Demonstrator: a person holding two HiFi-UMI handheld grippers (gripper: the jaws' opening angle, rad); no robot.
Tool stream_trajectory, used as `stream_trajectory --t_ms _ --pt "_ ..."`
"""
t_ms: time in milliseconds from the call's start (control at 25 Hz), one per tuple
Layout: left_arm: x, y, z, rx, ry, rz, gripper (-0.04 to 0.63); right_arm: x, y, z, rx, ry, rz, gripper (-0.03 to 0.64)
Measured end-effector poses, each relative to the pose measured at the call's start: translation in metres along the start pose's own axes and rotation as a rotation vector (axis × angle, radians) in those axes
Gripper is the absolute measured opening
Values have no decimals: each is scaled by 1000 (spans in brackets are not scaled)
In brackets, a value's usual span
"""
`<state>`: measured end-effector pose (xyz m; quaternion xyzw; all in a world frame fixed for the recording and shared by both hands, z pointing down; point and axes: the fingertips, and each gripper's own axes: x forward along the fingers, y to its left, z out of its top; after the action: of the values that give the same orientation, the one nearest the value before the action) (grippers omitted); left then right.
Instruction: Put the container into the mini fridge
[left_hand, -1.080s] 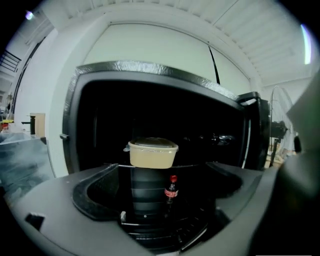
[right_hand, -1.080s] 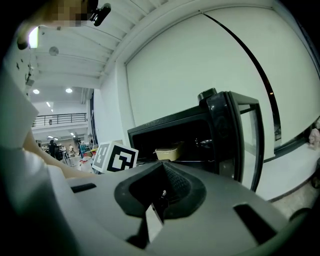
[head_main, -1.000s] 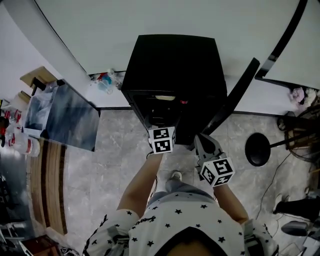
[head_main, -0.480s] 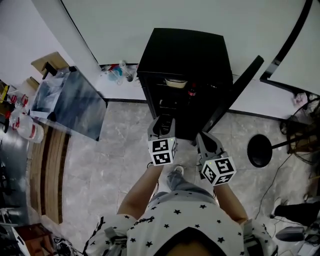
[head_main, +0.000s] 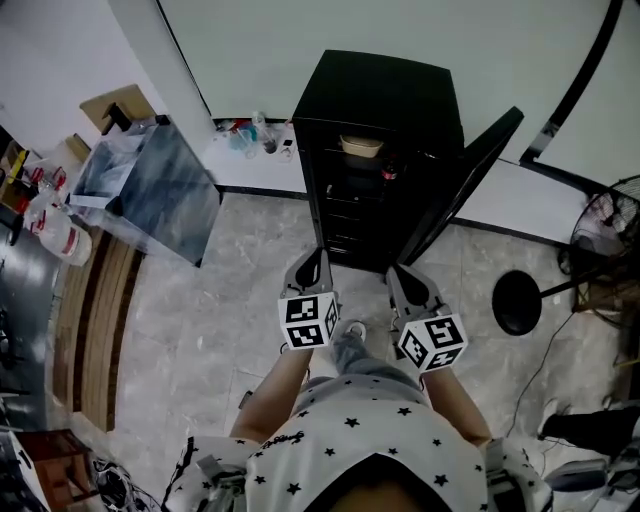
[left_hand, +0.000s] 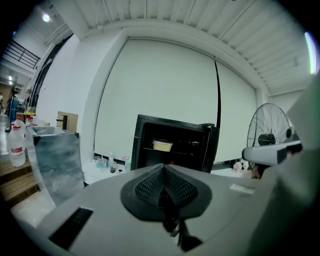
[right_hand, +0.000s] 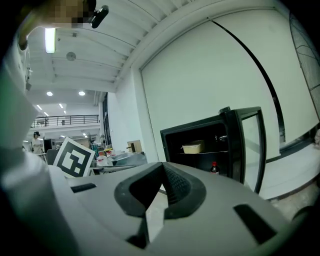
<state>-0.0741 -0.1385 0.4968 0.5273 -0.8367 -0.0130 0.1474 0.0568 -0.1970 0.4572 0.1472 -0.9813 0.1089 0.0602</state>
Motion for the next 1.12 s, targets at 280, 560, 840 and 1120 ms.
stream_trajectory --t_ms 280,560,840,1120 --pt "-59 -8 -13 11 37 -33 12 -30 24 -8 -6 -4 13 -8" --pt "-89 -11 -18 -1 49 -49 12 -49 37 -17 -1 1 16 -7" --pt "-88 -15 -13 4 32 -52 12 -50 39 -19 -37 19 30 -8" --pt "-86 -15 -11 5 32 -54 12 -47 38 -18 -34 25 40 -8"
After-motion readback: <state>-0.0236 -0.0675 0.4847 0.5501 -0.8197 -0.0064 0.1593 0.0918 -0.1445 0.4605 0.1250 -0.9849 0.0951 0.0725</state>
